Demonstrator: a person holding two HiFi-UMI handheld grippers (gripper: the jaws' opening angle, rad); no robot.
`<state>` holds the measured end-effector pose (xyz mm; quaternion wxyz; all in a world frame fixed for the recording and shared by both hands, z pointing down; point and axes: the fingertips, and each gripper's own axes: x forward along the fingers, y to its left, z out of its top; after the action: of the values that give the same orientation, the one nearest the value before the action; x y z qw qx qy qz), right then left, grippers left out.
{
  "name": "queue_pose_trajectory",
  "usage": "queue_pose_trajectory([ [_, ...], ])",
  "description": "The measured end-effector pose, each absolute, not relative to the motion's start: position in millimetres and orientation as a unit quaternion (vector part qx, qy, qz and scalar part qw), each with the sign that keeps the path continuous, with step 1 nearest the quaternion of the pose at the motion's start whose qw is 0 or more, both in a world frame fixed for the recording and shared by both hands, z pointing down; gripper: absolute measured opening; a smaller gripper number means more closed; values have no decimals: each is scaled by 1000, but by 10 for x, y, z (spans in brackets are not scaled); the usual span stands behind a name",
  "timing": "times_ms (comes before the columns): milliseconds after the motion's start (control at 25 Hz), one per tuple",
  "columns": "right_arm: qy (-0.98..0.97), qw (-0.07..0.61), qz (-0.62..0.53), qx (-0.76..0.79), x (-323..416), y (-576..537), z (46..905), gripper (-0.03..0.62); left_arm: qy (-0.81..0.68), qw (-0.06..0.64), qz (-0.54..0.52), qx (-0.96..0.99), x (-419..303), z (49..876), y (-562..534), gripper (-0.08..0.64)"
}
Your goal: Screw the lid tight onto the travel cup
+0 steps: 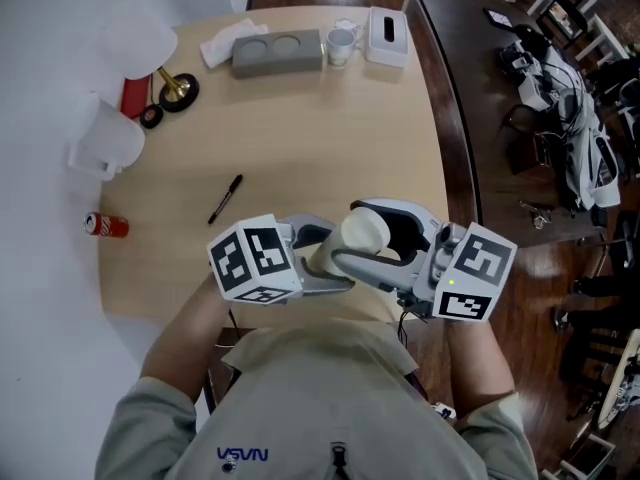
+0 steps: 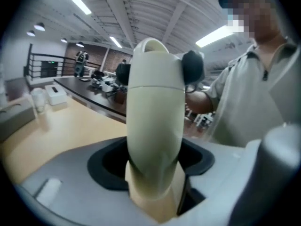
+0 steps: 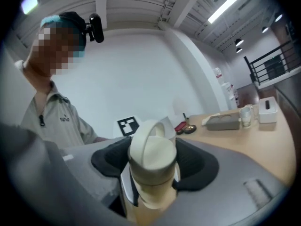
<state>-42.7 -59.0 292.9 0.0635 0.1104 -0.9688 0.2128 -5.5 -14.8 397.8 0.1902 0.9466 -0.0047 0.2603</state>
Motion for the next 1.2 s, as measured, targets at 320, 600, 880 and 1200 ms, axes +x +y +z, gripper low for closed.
queue_pose_trajectory([
  [320, -928, 61, 215, 297, -281, -1002, 3127, 293, -234, 148, 242, 930, 34, 4166, -604, 313],
  [600, -897, 72, 199, 387, -236, -1079, 3254, 293, -333, 113, 252, 902, -51, 4355, -748, 313],
  [880, -907, 109, 157, 375, -441, -1065, 3438, 293, -344, 114, 219, 906, -160, 4542, -812, 313],
  [1200, -931, 78, 172, 313, -447, -970, 3336, 314, -350, 69, 149, 922, -327, 4784, -957, 313],
])
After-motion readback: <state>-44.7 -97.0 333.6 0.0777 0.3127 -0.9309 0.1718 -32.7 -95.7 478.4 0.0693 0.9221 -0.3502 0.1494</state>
